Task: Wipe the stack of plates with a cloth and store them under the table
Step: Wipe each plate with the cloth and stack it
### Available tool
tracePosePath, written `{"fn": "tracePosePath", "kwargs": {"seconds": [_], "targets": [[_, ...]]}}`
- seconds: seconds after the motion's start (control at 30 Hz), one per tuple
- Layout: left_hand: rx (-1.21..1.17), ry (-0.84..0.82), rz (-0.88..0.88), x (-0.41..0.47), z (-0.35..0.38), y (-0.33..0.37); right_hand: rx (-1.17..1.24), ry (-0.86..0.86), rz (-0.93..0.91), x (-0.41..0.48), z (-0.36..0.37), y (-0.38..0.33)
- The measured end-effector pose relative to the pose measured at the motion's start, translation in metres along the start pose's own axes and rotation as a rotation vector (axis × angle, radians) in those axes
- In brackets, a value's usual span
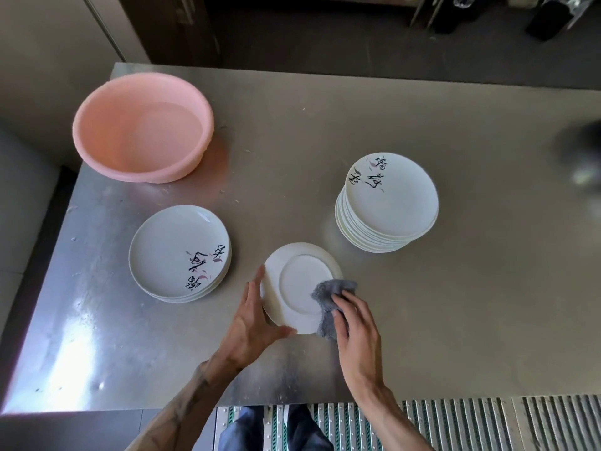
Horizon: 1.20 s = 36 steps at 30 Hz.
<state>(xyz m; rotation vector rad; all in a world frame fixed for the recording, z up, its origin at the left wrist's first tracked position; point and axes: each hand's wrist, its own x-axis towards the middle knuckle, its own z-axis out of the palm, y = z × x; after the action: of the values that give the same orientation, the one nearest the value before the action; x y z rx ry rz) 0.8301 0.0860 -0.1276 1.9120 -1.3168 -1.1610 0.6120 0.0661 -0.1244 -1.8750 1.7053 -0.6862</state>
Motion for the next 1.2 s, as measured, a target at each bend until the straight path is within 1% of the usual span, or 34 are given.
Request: {"fn": "tracePosePath", "kwargs": {"seconds": [0.07,0.17,0.33,0.4,0.5,0.63,0.73,0.83,0.93,1.07,1.2], "targets": [[-0.174,0.034,-0.069,-0.003,-0.002,0.006,0.02,0.024,0.01,0.002,-0.005,-0.002],[-0.313,0.081,-0.094,-0.004,-0.01,0.017,0.032,0.049,0.015,0.011,-0.012,-0.007],[-0.424,0.107,-0.035,-0.001,-0.027,0.043,0.042,0.053,0.034,0.02,-0.02,-0.01],[-0.446,0.171,-0.004,0.004,-0.033,0.054,0.037,0.047,0.046,0.022,-0.022,-0.012],[-0.371,0.267,0.012,0.011,-0.044,0.07,0.035,0.025,0.05,0.024,-0.023,-0.013],[-0.194,0.281,0.053,0.018,-0.056,0.091,0.028,0.012,0.04,0.023,-0.022,-0.015],[-0.213,0.316,0.119,0.019,-0.065,0.111,0.021,0.003,0.043,0.022,-0.021,-0.017],[-0.245,0.357,0.219,0.024,-0.073,0.133,0.033,-0.007,0.04,0.024,-0.023,-0.019],[-0.215,0.371,0.312,0.036,-0.076,0.156,0.038,-0.014,0.025,0.026,-0.024,-0.021],[-0.06,0.355,0.44,0.066,-0.067,0.179,0.04,-0.027,0.024,0.029,-0.024,-0.023],[0.157,0.381,0.65,0.092,-0.048,0.194,0.039,-0.04,0.028,0.03,-0.024,-0.022]]}}
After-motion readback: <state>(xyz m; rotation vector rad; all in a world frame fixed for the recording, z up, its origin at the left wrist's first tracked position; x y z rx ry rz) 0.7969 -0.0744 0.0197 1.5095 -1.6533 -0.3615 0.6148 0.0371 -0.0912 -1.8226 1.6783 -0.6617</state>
